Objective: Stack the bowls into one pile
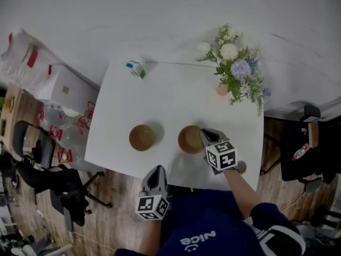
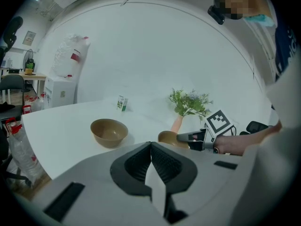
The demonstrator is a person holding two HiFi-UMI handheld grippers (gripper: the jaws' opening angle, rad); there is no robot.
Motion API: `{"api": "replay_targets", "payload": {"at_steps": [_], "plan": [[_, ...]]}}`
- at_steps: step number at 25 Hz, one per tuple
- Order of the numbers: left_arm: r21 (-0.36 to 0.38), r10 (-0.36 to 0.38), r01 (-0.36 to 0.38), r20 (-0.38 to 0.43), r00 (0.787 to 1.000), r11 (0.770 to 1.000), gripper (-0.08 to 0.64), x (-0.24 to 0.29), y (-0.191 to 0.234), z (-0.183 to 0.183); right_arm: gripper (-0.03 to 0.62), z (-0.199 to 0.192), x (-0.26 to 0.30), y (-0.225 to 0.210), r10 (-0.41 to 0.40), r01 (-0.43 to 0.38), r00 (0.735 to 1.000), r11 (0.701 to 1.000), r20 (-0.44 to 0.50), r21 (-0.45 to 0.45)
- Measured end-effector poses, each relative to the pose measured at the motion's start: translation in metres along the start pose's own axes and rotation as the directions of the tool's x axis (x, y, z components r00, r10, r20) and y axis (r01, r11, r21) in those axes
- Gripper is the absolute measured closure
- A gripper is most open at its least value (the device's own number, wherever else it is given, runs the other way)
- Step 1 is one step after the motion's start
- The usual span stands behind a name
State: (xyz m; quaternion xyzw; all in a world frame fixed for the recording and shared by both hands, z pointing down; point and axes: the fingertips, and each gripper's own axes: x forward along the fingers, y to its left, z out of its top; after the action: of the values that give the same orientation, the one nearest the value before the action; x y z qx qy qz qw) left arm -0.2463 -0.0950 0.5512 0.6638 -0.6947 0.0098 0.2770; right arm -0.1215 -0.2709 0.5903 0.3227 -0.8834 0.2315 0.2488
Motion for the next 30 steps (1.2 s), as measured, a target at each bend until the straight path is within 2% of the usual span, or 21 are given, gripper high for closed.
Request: {"api": "replay_targets", "payload": {"at_steps": [6, 10, 14, 23, 27, 30], "plan": [[-0.007, -0.001, 0.001, -0.008, 1.000, 1.000, 0.541, 0.005, 0.009, 0.002, 0.554, -0.001, 0.002, 0.002, -0.014, 0.014, 1.000, 1.000, -0.015, -0.015], [-0.009, 0.001, -0.001, -0.011, 1.000, 1.000, 0.541, 0.008, 0.012, 0.003, 0.468, -0.002, 0.003, 0.006, -0.011, 0.010, 1.000, 0.999, -0.018, -0.048], [-0.011, 0.010, -0.010, -0.007, 1.000, 1.000, 0.541, 0.010, 0.017, 0.005, 0.459, 0.000, -0.002, 0.005, -0.024, 0.024, 1.000, 0.999, -0.006, -0.041], [-0.067, 0.129, -0.126, 0.050, 0.990, 0.990, 0.540, 0.007, 0.059, 0.024, 0.456, 0.015, -0.033, 0.019, -0.008, 0.016, 0.995, 0.997, 0.100, -0.072], [-0.074, 0.195, -0.191, 0.059, 0.979, 0.979, 0.540, 0.007, 0.088, 0.034, 0.457, 0.010, -0.046, 0.041, 0.001, 0.009, 0.992, 0.997, 0.129, -0.078], [-0.086, 0.217, -0.212, 0.049, 0.975, 0.973, 0.538, 0.014, 0.104, 0.041, 0.472, 0.000, -0.053, 0.051, -0.008, 0.018, 0.991, 0.997, 0.132, -0.068]]}}
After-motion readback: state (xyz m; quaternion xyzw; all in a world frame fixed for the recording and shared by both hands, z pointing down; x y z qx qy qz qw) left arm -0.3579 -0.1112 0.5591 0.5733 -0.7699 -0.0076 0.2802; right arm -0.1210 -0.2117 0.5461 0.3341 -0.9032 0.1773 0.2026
